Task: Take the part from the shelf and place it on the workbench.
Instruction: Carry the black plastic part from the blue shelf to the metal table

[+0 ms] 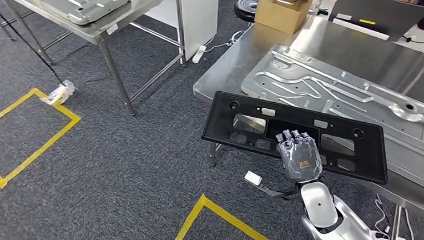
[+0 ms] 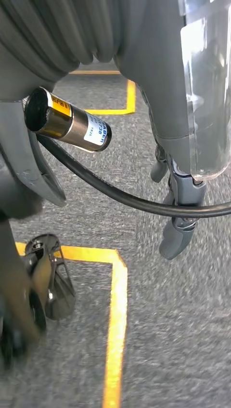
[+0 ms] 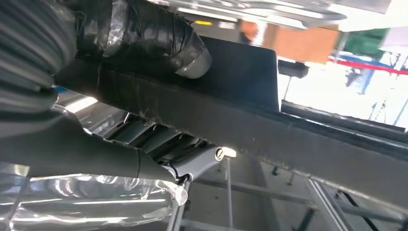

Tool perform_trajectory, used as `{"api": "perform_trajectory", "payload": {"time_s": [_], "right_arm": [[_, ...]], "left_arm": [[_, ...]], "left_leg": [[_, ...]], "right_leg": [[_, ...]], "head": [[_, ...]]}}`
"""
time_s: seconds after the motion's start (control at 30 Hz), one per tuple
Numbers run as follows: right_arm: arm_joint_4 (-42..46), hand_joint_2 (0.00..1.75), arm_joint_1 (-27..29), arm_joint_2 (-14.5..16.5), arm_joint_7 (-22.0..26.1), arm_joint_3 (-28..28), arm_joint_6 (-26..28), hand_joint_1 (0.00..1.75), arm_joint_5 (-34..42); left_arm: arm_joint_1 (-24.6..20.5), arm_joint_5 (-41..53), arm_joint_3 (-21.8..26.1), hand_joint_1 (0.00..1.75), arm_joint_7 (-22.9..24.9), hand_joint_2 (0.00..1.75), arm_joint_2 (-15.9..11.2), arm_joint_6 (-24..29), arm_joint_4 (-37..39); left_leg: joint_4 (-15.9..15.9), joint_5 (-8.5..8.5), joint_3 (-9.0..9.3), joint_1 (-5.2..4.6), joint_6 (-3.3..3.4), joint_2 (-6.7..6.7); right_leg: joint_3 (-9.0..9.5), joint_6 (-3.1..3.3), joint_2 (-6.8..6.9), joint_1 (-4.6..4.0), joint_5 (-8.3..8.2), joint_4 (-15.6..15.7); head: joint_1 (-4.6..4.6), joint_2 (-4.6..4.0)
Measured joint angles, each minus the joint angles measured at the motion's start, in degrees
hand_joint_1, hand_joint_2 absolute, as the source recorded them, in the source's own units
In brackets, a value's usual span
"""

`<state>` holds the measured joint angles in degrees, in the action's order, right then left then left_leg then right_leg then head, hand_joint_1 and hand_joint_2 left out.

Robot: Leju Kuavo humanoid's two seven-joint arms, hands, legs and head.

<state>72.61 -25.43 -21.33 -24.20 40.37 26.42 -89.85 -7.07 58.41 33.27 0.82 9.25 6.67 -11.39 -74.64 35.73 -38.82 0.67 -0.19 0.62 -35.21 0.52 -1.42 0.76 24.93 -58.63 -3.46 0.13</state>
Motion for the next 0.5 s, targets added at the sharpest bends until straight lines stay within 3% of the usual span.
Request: {"api": "perform_trajectory", "payload": {"time_s": [0.03,0.07,0.13,0.17,0.23,0.3,0.37,0.43,0.5], "right_arm": [[0.0,1.75,0.1,0.0,0.1,0.0,0.0,1.75,0.0],[0.0,1.75,0.1,0.0,0.2,0.0,0.0,1.75,0.0],[0.0,1.75,0.1,0.0,0.4,0.0,-0.1,1.75,0.0],[0.1,1.75,0.1,0.0,0.5,0.0,-0.1,1.75,0.0],[0.1,1.75,0.1,0.1,0.8,0.0,-0.2,1.75,0.0],[0.1,1.75,0.2,0.1,1.0,-0.2,-0.2,1.75,0.0],[0.1,1.75,0.2,0.1,1.2,-0.3,-0.2,1.75,0.0],[0.2,1.75,0.0,0.2,1.3,-0.4,-0.2,1.75,0.0],[0.1,1.75,0.1,0.2,1.6,-0.4,-0.3,1.75,0.0]], "left_arm": [[0.1,0.0,0.0,0.0,0.0,1.75,0.0,0.0,0.0],[0.1,0.0,0.0,0.0,0.0,1.75,0.0,0.0,0.0],[0.1,0.0,0.0,0.0,0.0,1.75,-0.2,0.0,0.0],[0.1,0.0,0.0,0.0,0.0,1.75,-0.3,0.1,0.0],[0.0,0.0,0.0,0.0,0.0,1.75,-0.4,0.1,0.0],[-0.2,0.1,0.0,0.0,0.0,1.75,-0.4,0.1,0.0],[-0.3,0.2,0.0,0.0,0.0,1.75,-0.3,0.1,0.0],[-0.2,0.2,0.0,0.0,-0.1,1.75,-0.3,0.1,0.0],[0.0,0.2,0.0,0.0,-0.1,1.75,-0.3,0.1,0.0]], "left_leg": [[-0.6,-0.76,-0.56,-0.01,0.15,-0.12],[1.3,-2.64,-0.07,-0.03,0.39,-0.31],[8.9,-7.24,2.82,0.0,1.07,-2.38],[12.4,-8.64,4.14,0.06,1.33,-3.71],[15.2,-9.14,5.26,0.01,1.51,-5.2],[15.8,-9.4,5.56,0.03,1.67,-4.07],[16.7,-9.86,5.94,0.29,2.32,-2.63],[17.1,-10.06,6.14,0.3,2.75,-1.16],[17.1,-9.97,6.12,0.22,2.77,0.35]], "right_leg": [[0.01,0.03,-0.94,-0.06,0.03,-0.1],[0.04,0.04,-1.9,-0.11,0.05,-0.2],[0.0,-0.06,-3.62,-0.12,0.1,-0.4],[-0.12,-0.23,-4.34,-0.1,0.1,-0.6],[-0.56,-0.93,-5.6,0.19,-0.08,-0.6],[-0.9,-1.78,-6.61,0.45,-0.33,-0.4],[-1.71,-2.34,-4.36,0.2,0.86,-2.0],[-4.38,-2.76,-0.59,0.05,4.16,-7.9],[-7.55,-3.18,0.81,0.26,6.83,-14.7]], "head": [[0.0,0.0],[0.01,0.0],[-0.02,0.0],[-0.04,0.0],[-0.04,0.0],[0.02,0.0],[-0.16,0.0],[-0.4,0.0],[-0.44,0.0]]}}
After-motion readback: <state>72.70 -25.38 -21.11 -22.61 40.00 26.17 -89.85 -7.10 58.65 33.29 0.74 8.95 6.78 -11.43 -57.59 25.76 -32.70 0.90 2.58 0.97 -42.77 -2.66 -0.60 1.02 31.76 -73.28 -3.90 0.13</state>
